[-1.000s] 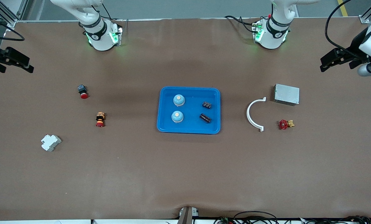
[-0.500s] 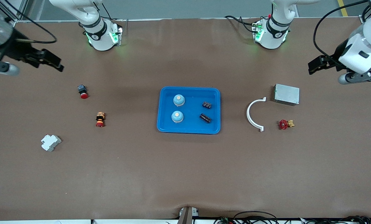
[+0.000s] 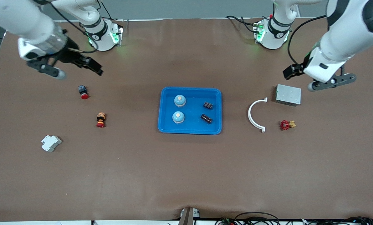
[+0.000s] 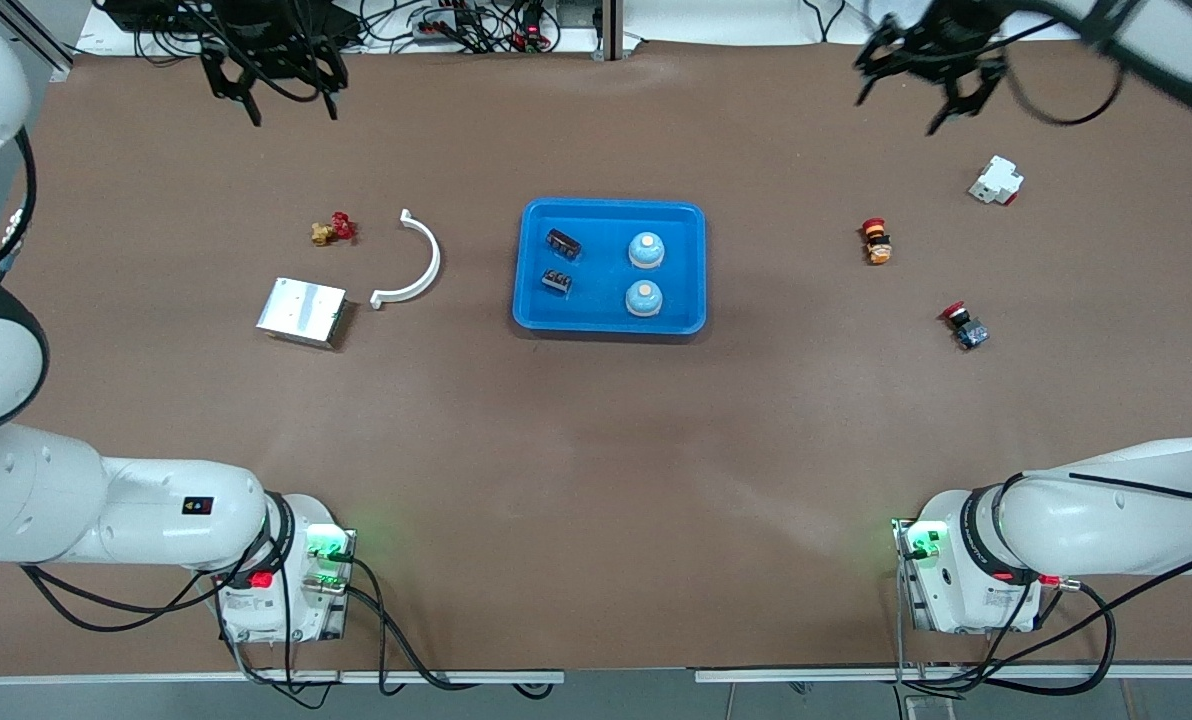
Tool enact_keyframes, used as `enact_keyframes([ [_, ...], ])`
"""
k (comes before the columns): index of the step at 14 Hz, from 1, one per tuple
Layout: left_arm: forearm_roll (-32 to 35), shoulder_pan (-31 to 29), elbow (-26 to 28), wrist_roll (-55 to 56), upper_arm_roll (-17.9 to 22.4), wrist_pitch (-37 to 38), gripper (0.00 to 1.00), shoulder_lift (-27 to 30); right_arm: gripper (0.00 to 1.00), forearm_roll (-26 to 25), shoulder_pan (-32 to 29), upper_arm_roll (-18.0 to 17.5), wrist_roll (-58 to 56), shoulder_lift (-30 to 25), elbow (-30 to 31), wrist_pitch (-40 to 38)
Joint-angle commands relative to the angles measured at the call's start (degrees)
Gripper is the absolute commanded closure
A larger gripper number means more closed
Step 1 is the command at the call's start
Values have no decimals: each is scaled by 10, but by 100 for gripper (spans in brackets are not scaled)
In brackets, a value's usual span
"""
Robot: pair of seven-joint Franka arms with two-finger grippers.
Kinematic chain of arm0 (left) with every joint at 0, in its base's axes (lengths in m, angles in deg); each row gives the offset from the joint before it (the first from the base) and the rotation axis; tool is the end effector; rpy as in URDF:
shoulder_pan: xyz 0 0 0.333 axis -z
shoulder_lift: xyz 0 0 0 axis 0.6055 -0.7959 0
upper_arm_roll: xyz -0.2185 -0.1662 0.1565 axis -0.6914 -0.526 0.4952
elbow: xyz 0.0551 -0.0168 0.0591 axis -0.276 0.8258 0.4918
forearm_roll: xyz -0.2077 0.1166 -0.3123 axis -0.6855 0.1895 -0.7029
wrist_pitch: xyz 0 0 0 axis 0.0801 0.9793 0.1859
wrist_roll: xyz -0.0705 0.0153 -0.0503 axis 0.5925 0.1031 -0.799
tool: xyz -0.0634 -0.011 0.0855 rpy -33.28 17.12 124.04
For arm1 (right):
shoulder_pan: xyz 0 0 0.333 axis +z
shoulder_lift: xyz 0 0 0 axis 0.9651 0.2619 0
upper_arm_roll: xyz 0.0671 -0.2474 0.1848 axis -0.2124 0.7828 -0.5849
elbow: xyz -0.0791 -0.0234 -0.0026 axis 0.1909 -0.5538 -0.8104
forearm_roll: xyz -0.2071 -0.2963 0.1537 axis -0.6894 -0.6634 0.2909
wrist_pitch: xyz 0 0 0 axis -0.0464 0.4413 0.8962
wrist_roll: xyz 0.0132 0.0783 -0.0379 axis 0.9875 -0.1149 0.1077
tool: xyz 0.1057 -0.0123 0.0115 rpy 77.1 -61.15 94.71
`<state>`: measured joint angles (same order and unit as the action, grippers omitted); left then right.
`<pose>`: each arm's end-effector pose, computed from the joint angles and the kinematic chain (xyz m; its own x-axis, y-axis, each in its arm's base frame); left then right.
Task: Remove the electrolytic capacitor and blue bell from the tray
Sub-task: 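Move both grippers from rest toward the blue tray, then grasp a brown capacitor with the left gripper while the right gripper grasps a bell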
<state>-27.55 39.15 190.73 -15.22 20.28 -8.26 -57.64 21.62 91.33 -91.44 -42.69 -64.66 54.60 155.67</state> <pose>0.5049 -0.1458 0.5471 0.9653 0.2043 -0.1627 0.1866 -0.9754 -0.1177 0.4668 0.1904 0.5578 0.8911 -0.4373 -0.1214 -0.4495 -0.8872 -0.1037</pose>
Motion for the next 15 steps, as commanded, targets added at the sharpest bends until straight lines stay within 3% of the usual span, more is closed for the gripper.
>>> enact_keyframes([
  [1, -10, -3, 30, 20, -10, -24, 0, 8, 0, 6, 46, -5, 69, -16, 69, 76],
  [6, -11, -1, 60, 55, -39, -66, 0, -1, 0, -17, 130, -5, 187, 69, 79, 169],
  [9, -11, 0, 109, 118, -89, -143, 0, -18, 0, -33, 173, -5, 255, 136, 77, 238],
  [12, -4, 1, 119, 246, -158, -219, 0, -85, 0, -39, 206, -4, 300, 195, 74, 293],
  [15, -3, 27, 131, 325, -174, -280, 0, -128, 0, -52, 223, -4, 336, 246, 53, 322],
])
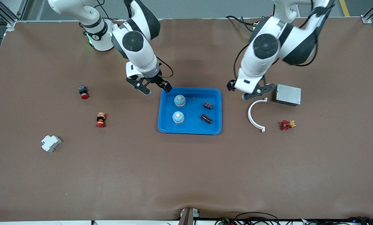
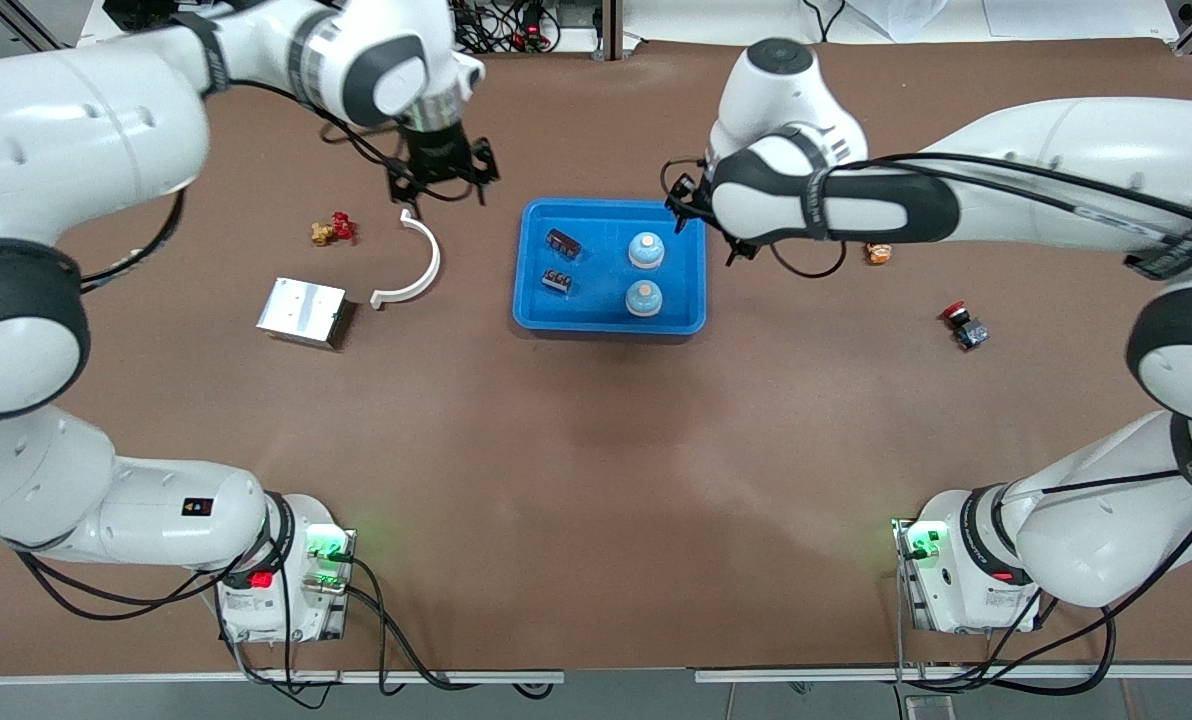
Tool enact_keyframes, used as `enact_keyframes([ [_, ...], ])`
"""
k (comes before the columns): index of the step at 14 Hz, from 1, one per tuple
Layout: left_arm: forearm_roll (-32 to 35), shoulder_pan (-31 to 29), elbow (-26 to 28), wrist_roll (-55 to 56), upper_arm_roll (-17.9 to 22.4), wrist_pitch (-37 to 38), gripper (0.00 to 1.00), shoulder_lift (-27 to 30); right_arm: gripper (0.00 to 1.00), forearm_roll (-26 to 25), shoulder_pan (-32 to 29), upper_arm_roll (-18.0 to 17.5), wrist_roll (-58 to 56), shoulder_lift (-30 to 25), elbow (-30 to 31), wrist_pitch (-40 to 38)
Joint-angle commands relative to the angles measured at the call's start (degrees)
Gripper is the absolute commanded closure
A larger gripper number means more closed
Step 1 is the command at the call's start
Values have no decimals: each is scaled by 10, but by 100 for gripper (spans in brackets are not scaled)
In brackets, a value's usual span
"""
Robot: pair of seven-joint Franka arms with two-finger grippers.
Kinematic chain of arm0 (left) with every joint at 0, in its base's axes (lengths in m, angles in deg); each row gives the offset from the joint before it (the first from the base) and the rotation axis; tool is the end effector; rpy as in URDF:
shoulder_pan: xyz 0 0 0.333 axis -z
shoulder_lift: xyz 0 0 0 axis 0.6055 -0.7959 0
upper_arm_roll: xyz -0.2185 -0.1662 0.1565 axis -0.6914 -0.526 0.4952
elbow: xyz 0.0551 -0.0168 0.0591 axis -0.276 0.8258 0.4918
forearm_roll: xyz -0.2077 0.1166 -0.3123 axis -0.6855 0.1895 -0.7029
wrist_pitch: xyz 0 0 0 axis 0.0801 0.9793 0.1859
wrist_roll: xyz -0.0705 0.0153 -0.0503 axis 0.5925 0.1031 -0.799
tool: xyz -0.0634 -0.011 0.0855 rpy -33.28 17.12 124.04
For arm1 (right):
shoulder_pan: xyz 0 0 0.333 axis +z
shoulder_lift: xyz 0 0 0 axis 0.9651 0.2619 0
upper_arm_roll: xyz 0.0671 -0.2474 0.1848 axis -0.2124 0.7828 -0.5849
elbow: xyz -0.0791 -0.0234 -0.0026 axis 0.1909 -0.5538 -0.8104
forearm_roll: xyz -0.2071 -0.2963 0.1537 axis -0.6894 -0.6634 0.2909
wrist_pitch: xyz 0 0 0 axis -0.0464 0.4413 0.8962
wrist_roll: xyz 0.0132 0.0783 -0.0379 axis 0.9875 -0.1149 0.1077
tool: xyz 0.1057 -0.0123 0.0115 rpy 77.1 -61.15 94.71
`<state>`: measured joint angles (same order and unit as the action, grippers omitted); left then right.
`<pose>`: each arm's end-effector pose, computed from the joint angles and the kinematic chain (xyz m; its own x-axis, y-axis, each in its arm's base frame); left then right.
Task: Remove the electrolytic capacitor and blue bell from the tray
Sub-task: 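Grasp a brown capacitor with the left gripper while the right gripper grasps a bell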
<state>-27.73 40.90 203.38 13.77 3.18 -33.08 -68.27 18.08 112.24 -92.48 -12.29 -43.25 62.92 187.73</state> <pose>0.4634 -0.3149 0.3862 0.9228 0.3618 -0.1323 0.3519 -0.9314 -0.0926 0.4265 0.3877 0.3342 0.7925 -0.6031 -0.0906 -0.6085 -0.7919 -0.0512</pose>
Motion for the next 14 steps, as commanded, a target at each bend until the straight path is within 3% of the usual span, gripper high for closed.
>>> enact_keyframes([
  [1, -1, 19, 17, 61, -3, -61, 0, -35, 0, -26, 22, 6, 50, 53, -46, 2],
  [4, 1, 39, 57, 140, -3, -156, 0, -68, 0, -70, 31, 6, 110, 107, -87, 6],
  [7, 1, 45, 65, 223, -3, -227, 0, -115, 0, -72, 38, 6, 123, 136, -99, 31],
  [10, 49, 58, 60, 310, 0, -274, 0, -157, 0, -73, 41, 6, 142, 160, -101, 73],
  [14, 79, 61, 46, 440, 1, -329, 15, -202, 0, -73, 48, 7, 151, 194, -117, 82],
])
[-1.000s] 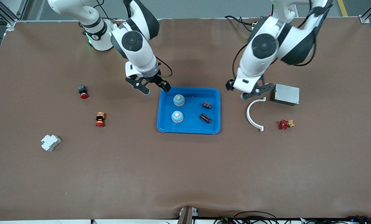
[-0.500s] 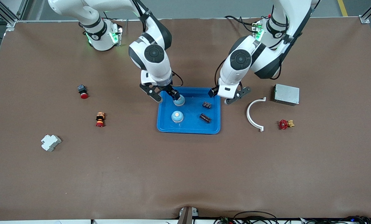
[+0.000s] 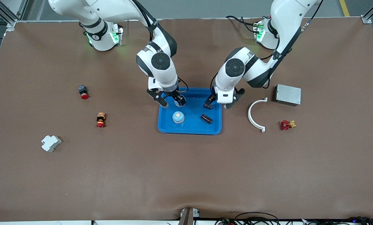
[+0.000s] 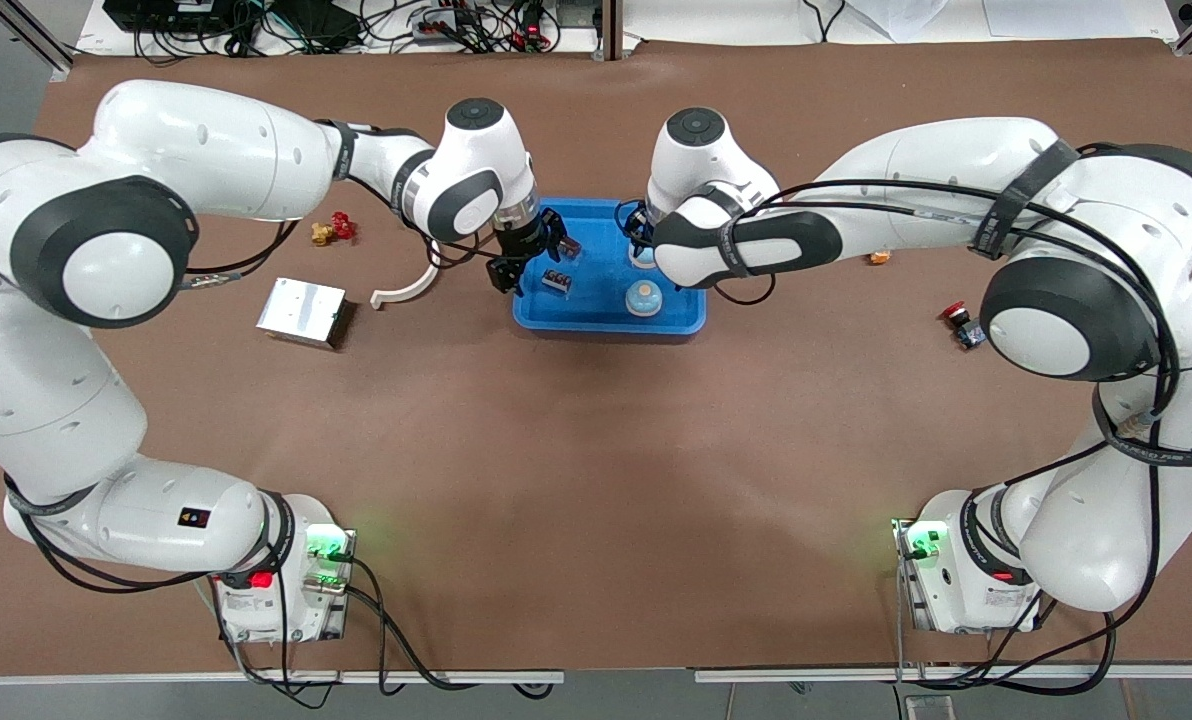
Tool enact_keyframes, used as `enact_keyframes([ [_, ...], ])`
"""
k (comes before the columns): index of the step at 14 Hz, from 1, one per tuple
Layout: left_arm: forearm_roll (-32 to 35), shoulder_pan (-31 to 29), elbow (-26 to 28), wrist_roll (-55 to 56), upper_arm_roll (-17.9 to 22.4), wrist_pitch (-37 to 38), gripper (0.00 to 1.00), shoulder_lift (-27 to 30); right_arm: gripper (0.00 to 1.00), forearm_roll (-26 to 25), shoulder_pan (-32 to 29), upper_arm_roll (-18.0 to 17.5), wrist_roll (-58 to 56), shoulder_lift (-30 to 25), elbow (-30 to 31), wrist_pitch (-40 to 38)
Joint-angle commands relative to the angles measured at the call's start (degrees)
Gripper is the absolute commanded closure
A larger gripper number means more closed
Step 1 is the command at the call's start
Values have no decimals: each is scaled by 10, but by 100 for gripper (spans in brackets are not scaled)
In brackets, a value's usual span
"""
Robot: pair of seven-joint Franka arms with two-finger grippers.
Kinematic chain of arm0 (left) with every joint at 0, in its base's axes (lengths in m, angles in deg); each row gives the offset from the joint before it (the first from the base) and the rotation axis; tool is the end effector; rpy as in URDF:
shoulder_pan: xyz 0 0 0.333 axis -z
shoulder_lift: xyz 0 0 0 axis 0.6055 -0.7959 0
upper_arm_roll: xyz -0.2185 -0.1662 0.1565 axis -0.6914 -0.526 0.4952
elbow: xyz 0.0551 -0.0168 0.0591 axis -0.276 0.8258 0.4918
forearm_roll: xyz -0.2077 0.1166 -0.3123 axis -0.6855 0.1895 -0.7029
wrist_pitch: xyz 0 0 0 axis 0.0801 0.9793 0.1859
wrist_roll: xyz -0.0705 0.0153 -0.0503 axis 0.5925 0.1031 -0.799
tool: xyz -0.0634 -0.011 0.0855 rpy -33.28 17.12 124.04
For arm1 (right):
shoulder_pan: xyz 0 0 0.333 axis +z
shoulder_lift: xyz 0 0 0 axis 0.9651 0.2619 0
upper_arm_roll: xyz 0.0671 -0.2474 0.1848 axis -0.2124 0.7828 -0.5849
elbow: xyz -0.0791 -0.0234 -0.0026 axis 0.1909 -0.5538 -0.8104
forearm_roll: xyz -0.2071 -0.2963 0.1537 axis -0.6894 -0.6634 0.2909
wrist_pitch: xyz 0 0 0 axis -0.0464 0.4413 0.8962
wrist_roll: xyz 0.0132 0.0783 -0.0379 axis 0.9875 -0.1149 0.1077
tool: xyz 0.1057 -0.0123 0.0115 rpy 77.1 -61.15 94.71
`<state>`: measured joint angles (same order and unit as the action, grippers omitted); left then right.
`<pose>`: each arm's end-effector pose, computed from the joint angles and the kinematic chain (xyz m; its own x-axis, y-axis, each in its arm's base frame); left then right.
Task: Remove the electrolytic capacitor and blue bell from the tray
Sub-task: 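Grasp a brown capacitor with the left gripper while the right gripper grasps a bell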
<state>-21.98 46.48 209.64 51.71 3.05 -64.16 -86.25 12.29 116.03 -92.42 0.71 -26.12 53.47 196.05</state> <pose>0.4414 -0.3770 0.2293 0.6204 0.7675 -0.1615 0.7789 -0.6270 0.0128 0.4401 0.4504 0.2367 0.7269 -0.6853 -0.0448 -0.6868 -0.7256 -0.0437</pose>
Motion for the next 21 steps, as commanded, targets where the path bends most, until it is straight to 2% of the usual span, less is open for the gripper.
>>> enact_keyframes([
  [1, 43, 5, -22, 84, 2, -20, 17, -32, 0, -15, 11, 6, 22, 31, -28, -1],
  [4, 99, 0, -42, 155, 3, -20, 20, -59, 0, -14, 19, 6, 39, 50, -42, 0],
  [7, 104, 3, -69, 164, 3, -20, 21, -88, 0, -15, 22, 6, 47, 65, -57, -1],
  [9, 105, 5, -84, 166, 4, -20, 28, -103, 0, -15, 23, 6, 49, 67, -58, -1],
  [11, 105, 5, -84, 169, 4, -21, 39, -104, 0, -15, 27, 6, 54, 67, -57, -1],
  [12, 106, 5, -83, 168, 4, -20, 52, -104, 0, -15, 29, 6, 54, 68, -57, -2],
  [13, 110, 5, -83, 168, 4, -21, 77, -104, 0, -15, 30, 6, 54, 68, -57, -2],
  [14, 113, 5, -84, 168, 4, -20, 95, -104, 8, -16, 33, 7, 54, 69, -56, -2],
  [15, 115, 5, -84, 166, 4, -20, 100, -103, 19, -16, 35, 8, 54, 70, -56, -2],
  [17, 154, 5, -80, 169, 4, -17, 100, -91, 37, -16, 40, 9, 54, 72, -55, -2],
  [18, 160, 0, -80, 167, 3, -14, 100, -79, 53, -16, 43, 10, 54, 72, -55, -2],
  [19, 161, 1, -80, 163, 3, 1, 100, -64, 79, -16, 43, 10, 55, 72, -55, -3],
  [20, 162, -1, -85, 158, 2, 34, 100, -50, 100, -15, 43, 10, 55, 72, -55, -5],
  [21, 164, -4, -88, 141, 1, 62, 100, -33, 100, -15, 42, 10, 56, 72, -55, -6],
])
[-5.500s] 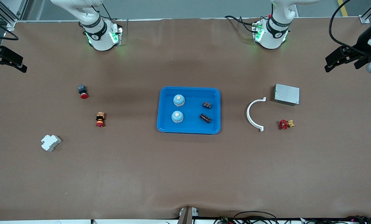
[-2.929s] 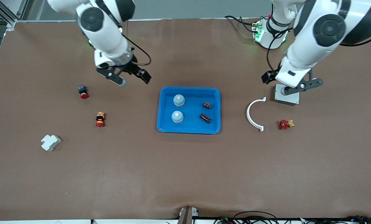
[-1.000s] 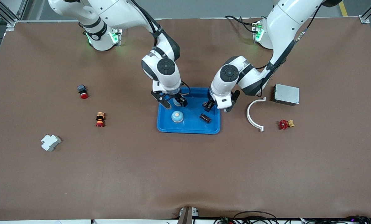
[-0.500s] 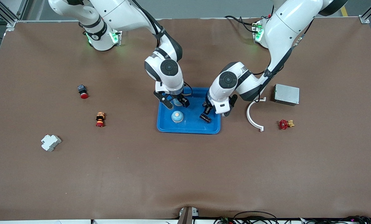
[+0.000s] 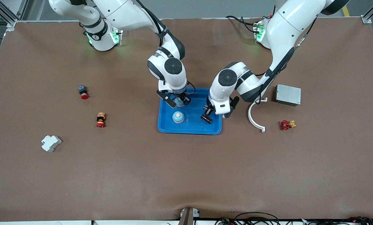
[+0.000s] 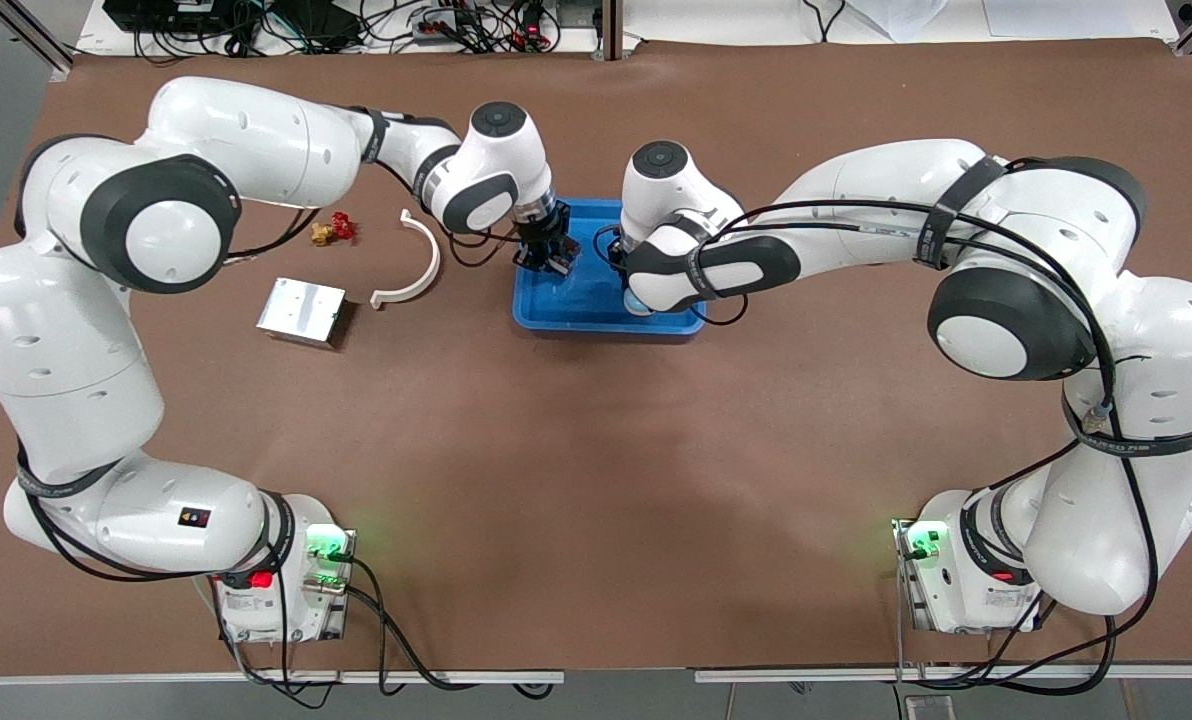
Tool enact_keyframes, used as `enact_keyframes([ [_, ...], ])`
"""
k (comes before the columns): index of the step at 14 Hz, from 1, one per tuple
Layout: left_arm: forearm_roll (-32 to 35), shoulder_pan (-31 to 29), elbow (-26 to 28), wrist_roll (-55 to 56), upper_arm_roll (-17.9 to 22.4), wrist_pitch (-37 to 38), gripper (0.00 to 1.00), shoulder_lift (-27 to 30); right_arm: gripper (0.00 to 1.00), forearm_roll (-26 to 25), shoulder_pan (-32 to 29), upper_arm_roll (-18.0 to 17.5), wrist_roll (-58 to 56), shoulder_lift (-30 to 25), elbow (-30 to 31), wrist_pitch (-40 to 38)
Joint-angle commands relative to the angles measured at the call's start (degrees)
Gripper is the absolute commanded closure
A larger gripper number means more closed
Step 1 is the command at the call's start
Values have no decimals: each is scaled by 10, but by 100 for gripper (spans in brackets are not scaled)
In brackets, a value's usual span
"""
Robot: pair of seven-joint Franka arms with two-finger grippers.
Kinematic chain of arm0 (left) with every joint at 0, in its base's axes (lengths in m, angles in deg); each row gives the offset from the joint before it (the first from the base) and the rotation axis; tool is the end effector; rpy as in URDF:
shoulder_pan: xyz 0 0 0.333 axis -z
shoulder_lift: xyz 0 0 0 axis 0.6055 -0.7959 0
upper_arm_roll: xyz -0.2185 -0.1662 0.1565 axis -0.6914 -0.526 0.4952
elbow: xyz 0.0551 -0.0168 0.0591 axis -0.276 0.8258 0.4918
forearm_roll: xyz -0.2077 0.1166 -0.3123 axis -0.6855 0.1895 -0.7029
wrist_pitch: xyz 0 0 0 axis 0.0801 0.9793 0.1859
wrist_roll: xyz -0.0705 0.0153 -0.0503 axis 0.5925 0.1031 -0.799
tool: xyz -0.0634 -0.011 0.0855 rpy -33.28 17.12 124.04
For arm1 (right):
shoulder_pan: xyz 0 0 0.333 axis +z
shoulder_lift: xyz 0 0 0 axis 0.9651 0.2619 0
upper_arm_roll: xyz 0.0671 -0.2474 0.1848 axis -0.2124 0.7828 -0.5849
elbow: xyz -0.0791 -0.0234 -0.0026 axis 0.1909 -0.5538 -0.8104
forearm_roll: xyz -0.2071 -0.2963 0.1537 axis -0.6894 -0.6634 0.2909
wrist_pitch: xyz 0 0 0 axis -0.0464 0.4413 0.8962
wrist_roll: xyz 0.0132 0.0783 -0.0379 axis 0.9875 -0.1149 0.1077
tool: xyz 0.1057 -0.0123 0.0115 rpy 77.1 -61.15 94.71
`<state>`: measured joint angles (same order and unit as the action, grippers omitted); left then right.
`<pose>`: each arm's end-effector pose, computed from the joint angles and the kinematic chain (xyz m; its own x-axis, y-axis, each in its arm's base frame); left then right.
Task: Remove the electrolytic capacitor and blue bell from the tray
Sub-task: 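Lift the capacitor toward the valve while the right gripper carries the bell away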
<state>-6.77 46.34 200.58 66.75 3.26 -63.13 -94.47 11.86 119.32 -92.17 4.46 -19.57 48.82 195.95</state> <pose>0.4804 -0.3934 0.2122 0.5488 0.8329 -0.0715 0.8360 -0.5468 0.0460 0.4254 0.4837 0.1965 0.7192 -0.6932 -0.0468 -0.6941 -0.7198 -0.0061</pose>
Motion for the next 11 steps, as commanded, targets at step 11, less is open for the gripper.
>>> enact_keyframes([
  [11, -29, -171, -20, -323, -61, 219, 100, 154, 100, -10, -62, 10, -163, -92, -74, -300],
])
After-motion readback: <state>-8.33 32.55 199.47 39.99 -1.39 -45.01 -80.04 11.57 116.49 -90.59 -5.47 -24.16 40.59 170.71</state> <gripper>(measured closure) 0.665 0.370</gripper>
